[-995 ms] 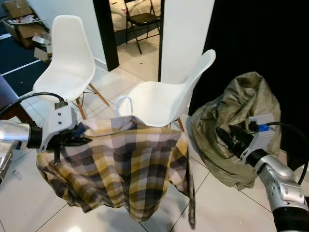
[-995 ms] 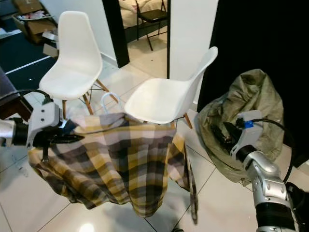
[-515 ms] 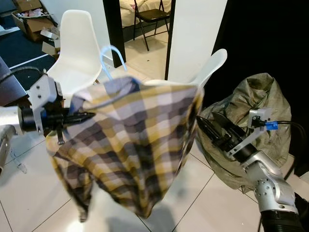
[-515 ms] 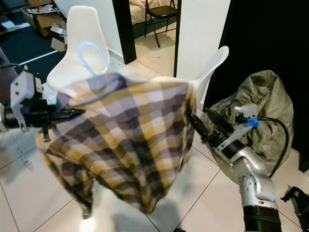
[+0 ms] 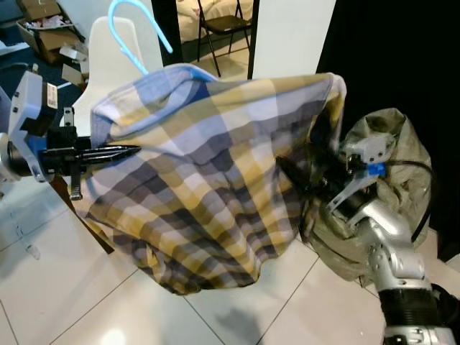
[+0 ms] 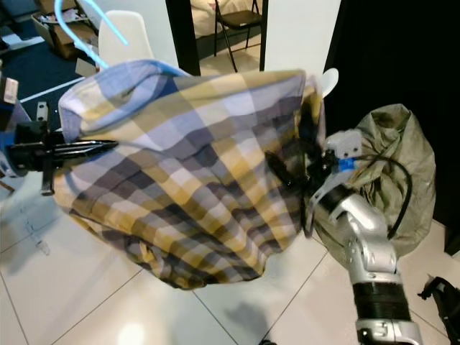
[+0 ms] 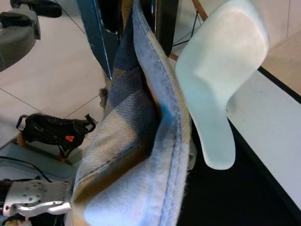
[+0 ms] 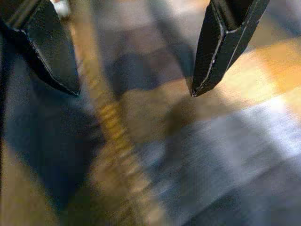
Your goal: Hang hanger
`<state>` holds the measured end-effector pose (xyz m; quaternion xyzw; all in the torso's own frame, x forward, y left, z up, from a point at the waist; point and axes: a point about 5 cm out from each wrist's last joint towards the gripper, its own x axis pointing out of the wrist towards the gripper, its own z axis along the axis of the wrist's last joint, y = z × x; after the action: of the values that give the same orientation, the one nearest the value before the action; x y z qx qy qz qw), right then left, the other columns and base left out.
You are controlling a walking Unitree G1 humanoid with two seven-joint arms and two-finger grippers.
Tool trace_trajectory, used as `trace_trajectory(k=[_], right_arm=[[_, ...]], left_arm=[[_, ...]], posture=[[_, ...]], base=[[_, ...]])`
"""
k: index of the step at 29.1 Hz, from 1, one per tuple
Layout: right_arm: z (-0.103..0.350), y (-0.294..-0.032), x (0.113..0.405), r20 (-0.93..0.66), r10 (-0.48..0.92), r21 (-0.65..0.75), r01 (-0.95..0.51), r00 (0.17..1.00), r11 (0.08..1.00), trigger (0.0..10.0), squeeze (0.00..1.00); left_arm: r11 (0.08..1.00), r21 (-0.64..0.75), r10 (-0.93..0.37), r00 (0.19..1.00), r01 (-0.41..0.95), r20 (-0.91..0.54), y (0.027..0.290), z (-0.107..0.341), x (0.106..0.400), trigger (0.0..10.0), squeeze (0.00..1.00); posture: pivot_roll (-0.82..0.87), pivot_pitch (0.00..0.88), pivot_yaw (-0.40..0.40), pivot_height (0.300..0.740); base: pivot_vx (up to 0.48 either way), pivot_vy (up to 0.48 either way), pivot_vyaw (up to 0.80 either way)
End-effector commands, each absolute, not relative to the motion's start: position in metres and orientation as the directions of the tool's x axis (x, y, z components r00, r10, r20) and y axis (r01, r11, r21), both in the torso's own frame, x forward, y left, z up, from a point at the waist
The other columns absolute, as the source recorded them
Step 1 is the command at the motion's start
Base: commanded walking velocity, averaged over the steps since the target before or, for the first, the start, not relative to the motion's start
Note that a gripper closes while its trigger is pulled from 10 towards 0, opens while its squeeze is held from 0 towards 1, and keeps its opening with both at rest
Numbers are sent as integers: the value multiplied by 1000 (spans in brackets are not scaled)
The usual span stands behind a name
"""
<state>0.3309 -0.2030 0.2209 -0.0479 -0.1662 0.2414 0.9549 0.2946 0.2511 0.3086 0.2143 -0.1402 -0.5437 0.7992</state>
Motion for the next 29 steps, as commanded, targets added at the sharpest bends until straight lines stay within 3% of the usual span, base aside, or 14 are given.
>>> trace_trajectory(k=[1, 6, 7, 13, 17, 26, 29], right_arm=[[234, -222, 330, 345, 401, -176, -361, 849, 916, 10000, 0], [236, -232, 322, 352, 399, -143, -373, 847, 917, 10000, 0], [228, -225, 309, 299, 522, -148, -502, 799, 852, 10000, 0], [221, -219, 302, 259, 599, -156, -579, 758, 800, 10000, 0], [211, -212, 278, 185, 745, -157, -729, 640, 666, 10000, 0], [226, -223, 276, 282, 707, -123, -706, 648, 697, 10000, 0], [234, -234, 266, 327, 731, -104, -747, 599, 657, 10000, 0]], left_arm=[[299, 528, -934, 358, 795, -12, 251, 319, 290, 10000, 0], [303, 519, -934, 358, 799, -5, 250, 320, 289, 10000, 0], [305, 513, -934, 357, 802, -2, 250, 320, 289, 10000, 0], [305, 509, -935, 356, 805, -3, 250, 321, 288, 10000, 0], [303, 507, -936, 353, 807, -3, 249, 321, 288, 10000, 0], [298, 503, -938, 346, 811, -2, 247, 322, 288, 10000, 0], [293, 500, -939, 343, 815, -7, 248, 321, 287, 10000, 0]], posture=[[-37, 112, 51, 740], [-37, 112, 51, 740], [-38, 117, 55, 740], [-38, 117, 55, 740], [-40, 117, 57, 740], [-38, 117, 57, 740], [-36, 117, 55, 740]], base=[[0, 0, 0], [0, 0, 0], [0, 0, 0], [0, 0, 0], [0, 0, 0], [0, 0, 0], [0, 0, 0]])
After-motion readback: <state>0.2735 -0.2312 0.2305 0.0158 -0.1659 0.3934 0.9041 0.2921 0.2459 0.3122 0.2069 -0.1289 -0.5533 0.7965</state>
